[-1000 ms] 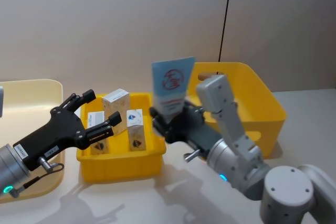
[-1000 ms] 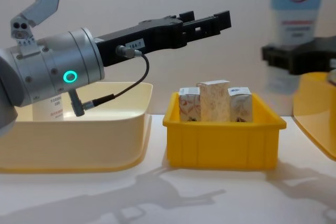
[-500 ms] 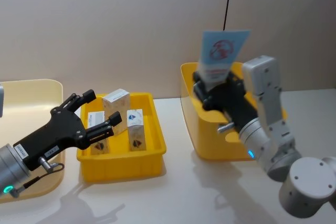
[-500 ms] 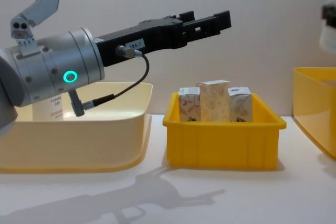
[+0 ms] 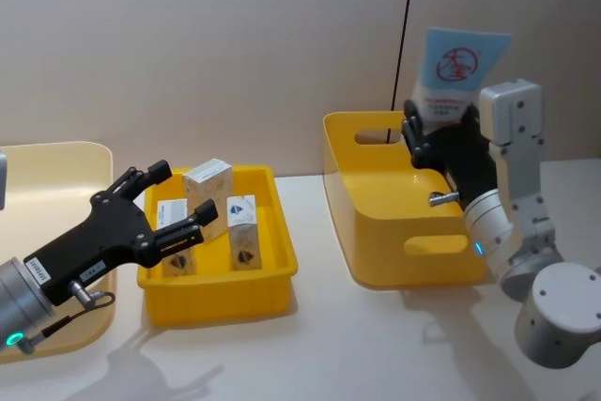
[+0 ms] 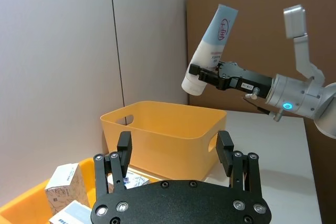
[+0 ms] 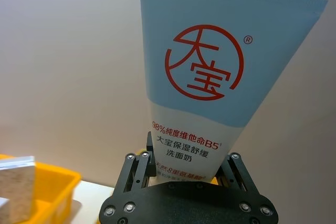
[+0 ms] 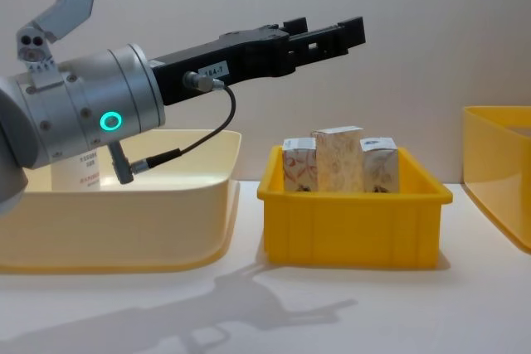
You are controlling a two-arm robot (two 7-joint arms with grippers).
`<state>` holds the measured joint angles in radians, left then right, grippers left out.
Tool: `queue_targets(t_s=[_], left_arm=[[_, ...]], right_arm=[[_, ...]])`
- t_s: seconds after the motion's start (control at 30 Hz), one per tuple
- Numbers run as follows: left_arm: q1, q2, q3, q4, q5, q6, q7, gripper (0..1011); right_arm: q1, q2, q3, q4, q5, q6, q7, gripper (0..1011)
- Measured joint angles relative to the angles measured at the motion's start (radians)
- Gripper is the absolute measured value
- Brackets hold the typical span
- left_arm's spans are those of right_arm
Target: Bimanual collaborative sorting of washing and personal care products
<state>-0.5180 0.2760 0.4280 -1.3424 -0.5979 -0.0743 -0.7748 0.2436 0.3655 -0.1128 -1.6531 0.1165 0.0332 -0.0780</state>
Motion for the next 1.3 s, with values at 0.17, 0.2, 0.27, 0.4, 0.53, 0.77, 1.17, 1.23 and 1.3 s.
queue_targets(t_s=[0.17, 0.2, 0.27, 0.4, 0.53, 0.77, 1.17, 1.23, 1.3], left_arm=[[0.0, 0.0, 0.0, 0.0, 0.0, 0.0, 0.0, 1000], [0.0, 0.0, 0.0, 0.0, 0.0, 0.0, 0.0, 1000], [0.0, 0.0, 0.0, 0.0, 0.0, 0.0, 0.0, 1000], [0.0, 0.0, 0.0, 0.0, 0.0, 0.0, 0.0, 1000], [0.0, 0.0, 0.0, 0.0, 0.0, 0.0, 0.0, 999], [0.0, 0.0, 0.0, 0.0, 0.0, 0.0, 0.0, 1000], [0.0, 0.0, 0.0, 0.0, 0.0, 0.0, 0.0, 1000], [0.0, 0.0, 0.0, 0.0, 0.0, 0.0, 0.0, 1000], [0.0, 0.0, 0.0, 0.0, 0.0, 0.0, 0.0, 1000]], right_arm=[[0.012, -0.008, 0.01, 0.017, -0.019, 0.045, -0.027, 504], [0.013, -0.01, 0.011, 0.02, -0.023, 0.054, -0.03, 505], [0.018, -0.013, 0.013, 0.027, -0.03, 0.076, -0.039, 505], [0.029, -0.019, 0.013, 0.042, -0.044, 0.113, -0.051, 505], [0.041, -0.024, 0.009, 0.058, -0.056, 0.144, -0.059, 505], [0.062, -0.035, -0.001, 0.089, -0.073, 0.191, -0.062, 505], [0.083, -0.055, -0.016, 0.132, -0.09, 0.26, -0.059, 505], [0.083, -0.059, -0.018, 0.136, -0.091, 0.27, -0.055, 505], [0.083, -0.064, -0.021, 0.139, -0.092, 0.278, -0.052, 505]])
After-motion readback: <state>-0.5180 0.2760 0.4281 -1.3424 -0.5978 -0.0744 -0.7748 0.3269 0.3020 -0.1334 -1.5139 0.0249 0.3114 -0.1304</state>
